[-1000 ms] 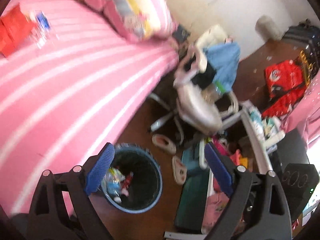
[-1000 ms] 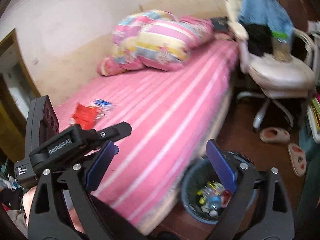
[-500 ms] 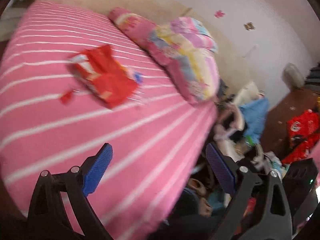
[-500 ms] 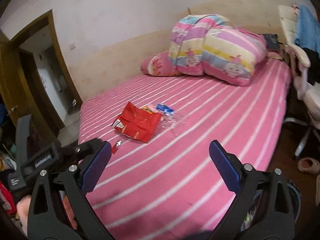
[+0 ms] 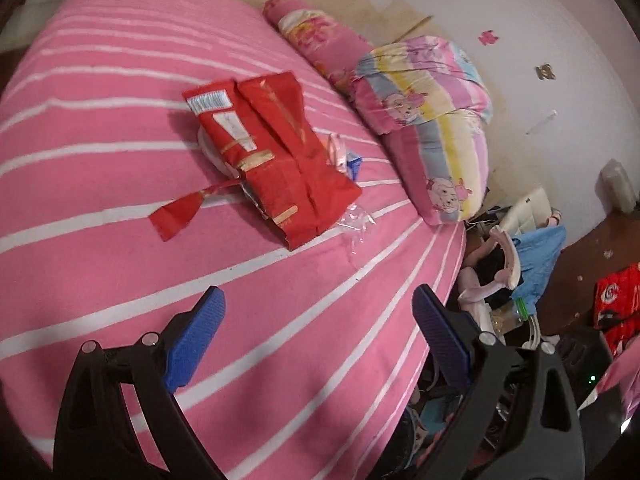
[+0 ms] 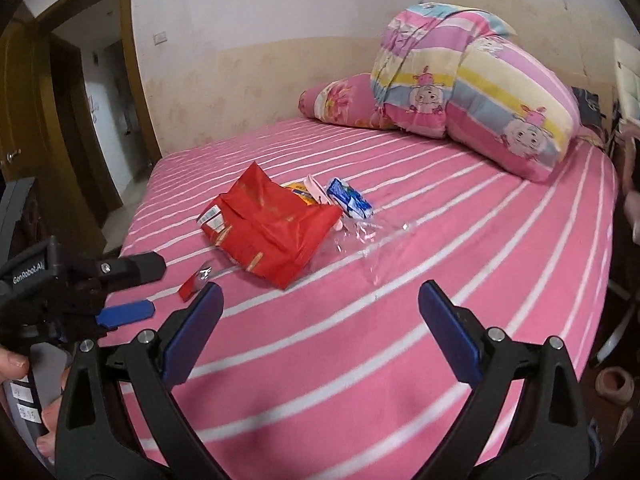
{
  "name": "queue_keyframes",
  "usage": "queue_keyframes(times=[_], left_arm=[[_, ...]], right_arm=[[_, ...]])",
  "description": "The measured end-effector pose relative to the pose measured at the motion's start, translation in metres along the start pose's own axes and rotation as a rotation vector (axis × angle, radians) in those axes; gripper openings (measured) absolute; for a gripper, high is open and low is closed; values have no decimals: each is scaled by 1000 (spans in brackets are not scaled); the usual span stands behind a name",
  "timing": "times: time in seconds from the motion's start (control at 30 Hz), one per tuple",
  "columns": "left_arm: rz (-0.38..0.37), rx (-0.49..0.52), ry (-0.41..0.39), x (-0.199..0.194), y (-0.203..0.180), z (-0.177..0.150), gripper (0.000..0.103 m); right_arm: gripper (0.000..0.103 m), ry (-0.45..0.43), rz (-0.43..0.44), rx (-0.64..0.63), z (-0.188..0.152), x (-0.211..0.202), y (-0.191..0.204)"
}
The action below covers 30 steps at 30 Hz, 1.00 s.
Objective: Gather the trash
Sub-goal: 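Move both tools back to the large red snack bag on the bed, then grasp the large red snack bag with the left tool while the right tool grasps the clear plastic bag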
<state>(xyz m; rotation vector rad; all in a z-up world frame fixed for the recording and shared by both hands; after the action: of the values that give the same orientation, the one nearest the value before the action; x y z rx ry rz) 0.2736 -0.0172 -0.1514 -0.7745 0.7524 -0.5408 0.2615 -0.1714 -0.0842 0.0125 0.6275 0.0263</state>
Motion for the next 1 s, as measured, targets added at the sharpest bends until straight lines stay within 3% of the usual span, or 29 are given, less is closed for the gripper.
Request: queue_keyframes(times=[0.27, 0.53, 0.73, 1.0], left_arm=[[6, -42, 16, 38, 20, 26, 92], [37, -157, 35, 69, 53, 44, 92], [42, -157, 22, 84, 59, 61, 92], [29, -214, 21, 102, 69, 76, 92]], right_arm=[[97, 38, -4, -16, 10, 46, -2], [97, 111, -83, -168, 1, 99, -3], [97, 151, -99, -201, 0, 135, -4], [97, 159, -146, -335, -4, 174, 1]])
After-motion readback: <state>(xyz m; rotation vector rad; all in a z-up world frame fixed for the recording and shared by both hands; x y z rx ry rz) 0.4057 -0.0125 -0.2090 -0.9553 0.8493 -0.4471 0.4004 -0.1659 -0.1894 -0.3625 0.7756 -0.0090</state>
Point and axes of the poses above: each gripper's, at about its wrist camera, not at the fingertips, and x roughly the way its jaws point, y to its left, z to its top, the point moved 10 cm from there along x, roughly the way its jaws point, and after that the axes turned 15 degrees about -z, right-handed, at the moved point
